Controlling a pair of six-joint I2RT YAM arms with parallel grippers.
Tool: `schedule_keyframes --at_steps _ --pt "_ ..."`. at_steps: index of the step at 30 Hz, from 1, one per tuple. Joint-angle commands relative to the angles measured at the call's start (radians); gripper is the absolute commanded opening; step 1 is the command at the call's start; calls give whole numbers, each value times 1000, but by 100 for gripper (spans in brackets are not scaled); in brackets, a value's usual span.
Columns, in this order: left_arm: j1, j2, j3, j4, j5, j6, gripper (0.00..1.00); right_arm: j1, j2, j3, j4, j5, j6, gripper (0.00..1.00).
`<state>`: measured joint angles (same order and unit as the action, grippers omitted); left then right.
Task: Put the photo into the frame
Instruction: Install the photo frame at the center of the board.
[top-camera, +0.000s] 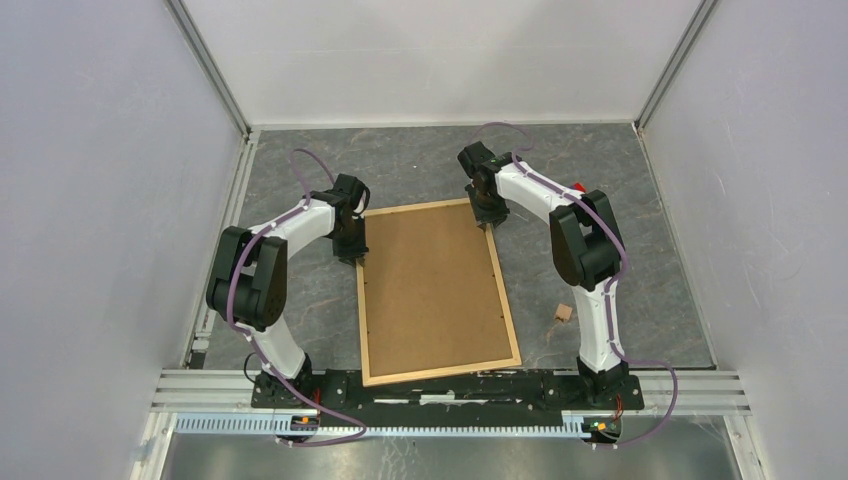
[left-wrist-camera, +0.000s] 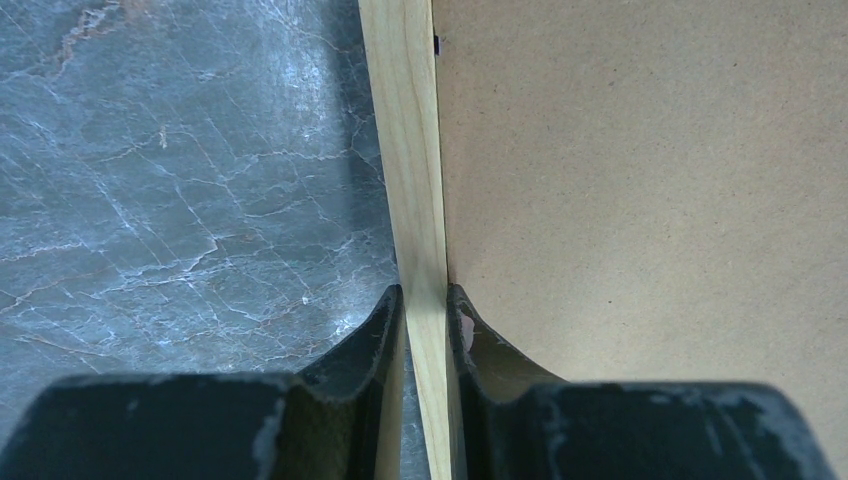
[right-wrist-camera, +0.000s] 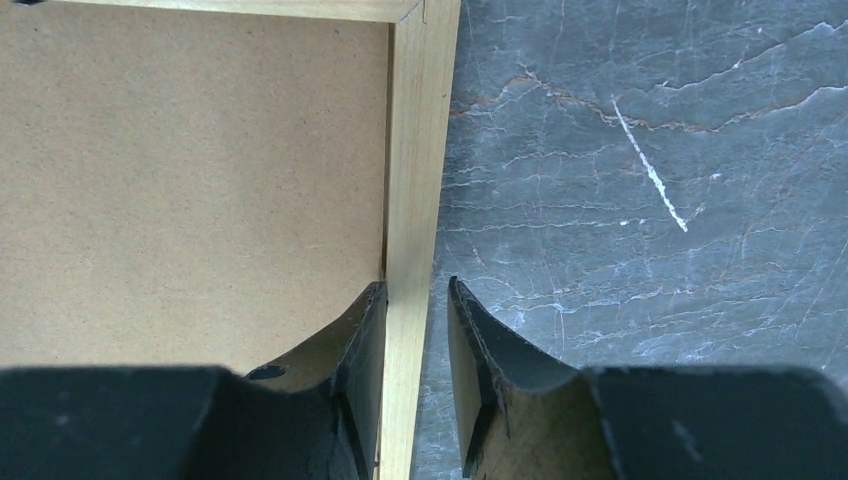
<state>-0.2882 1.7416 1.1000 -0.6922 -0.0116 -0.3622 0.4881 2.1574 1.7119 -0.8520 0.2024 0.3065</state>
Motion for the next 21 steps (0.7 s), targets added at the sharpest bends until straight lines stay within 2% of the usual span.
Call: schedule_keyframes --at_steps 1,7,21 --pt "-1 18 -27 -4 -57 25 12 -6 -6 6 -23 41 -20 34" --pt "-1 22 -25 -5 -59 25 12 -5 -36 59 -53 50 -23 33" --pt "-2 24 -26 -5 -58 26 11 -3 -17 16 -19 4 -22 33"
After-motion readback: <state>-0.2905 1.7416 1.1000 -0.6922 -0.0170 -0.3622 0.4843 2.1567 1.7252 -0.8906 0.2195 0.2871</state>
